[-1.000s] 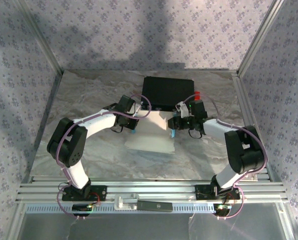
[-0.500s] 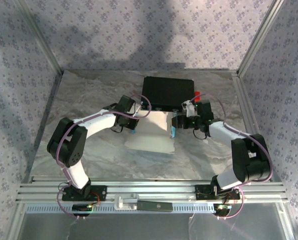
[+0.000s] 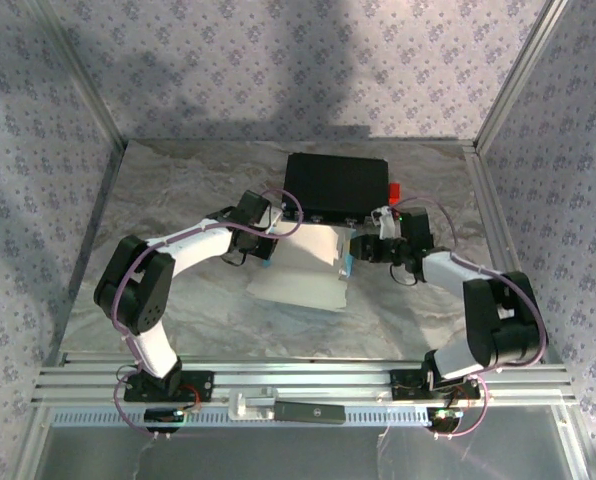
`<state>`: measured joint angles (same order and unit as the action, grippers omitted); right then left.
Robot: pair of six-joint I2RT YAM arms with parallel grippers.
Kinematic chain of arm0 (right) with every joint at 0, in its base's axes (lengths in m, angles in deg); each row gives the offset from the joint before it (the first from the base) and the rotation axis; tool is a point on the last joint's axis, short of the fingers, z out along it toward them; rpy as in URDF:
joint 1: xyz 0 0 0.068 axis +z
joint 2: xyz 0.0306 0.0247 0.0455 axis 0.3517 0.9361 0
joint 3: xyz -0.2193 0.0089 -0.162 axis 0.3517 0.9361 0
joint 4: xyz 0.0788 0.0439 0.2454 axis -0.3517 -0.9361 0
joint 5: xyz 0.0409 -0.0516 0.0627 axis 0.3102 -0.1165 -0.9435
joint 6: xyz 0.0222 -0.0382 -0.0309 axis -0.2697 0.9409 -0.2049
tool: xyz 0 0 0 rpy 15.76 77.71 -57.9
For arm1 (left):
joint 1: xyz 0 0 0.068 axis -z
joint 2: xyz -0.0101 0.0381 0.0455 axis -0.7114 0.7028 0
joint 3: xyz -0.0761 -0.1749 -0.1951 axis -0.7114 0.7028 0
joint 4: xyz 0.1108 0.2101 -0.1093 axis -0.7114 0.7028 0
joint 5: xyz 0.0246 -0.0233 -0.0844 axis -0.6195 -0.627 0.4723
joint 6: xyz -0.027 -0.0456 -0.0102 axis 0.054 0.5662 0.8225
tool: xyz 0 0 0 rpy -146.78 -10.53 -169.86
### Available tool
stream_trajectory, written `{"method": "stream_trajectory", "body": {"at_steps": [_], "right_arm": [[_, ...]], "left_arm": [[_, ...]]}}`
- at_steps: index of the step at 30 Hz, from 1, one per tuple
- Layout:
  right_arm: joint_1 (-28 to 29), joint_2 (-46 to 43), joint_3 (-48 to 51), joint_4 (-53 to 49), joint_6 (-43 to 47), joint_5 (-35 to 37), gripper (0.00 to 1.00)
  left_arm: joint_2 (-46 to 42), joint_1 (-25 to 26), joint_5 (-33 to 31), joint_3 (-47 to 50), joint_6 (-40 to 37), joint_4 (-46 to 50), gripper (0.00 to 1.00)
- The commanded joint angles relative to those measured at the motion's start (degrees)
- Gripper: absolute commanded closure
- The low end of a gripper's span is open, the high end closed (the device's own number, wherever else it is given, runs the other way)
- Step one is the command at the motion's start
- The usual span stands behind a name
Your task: Fold the paper box
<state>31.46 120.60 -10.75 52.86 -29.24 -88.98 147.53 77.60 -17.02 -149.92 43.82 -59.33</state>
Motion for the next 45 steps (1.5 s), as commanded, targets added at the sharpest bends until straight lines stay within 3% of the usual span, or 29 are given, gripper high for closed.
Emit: {"method": "stream_trajectory", "body": {"at_steps": [1,4,8,16,35,45], "right_arm": [[-1.09,-4.48,2.42,0.33,-2.62,-1.27,0.50],[-2.33,-5.87,1.32,-4.09,-2.61,1.50,0.48],[-1.74,-2.62,-1.33,-10.63,-1.68,7.12,0.55],[-1.28,1.24,-3.69,-8.36,-0.44,2.42,0.63],[1.51,8.60,-10.11,-10.36,5.76,-2.11,0.56],[4.67,9.03,-10.86,-10.75,7.13,3.44,0.57]], "left_arm": [[0.30,0.02,-0.01,-0.96,-0.97,1.52,1.00],[0.39,0.05,-0.01,-1.05,-1.07,1.58,1.00],[0.39,0.03,0.14,-1.05,-0.99,1.41,1.00],[0.56,0.03,0.18,-1.33,-0.97,1.65,1.00],[0.83,0.60,0.34,-1.75,-1.17,1.86,1.00],[0.92,0.66,0.25,-1.75,-1.38,1.78,1.00]]}}
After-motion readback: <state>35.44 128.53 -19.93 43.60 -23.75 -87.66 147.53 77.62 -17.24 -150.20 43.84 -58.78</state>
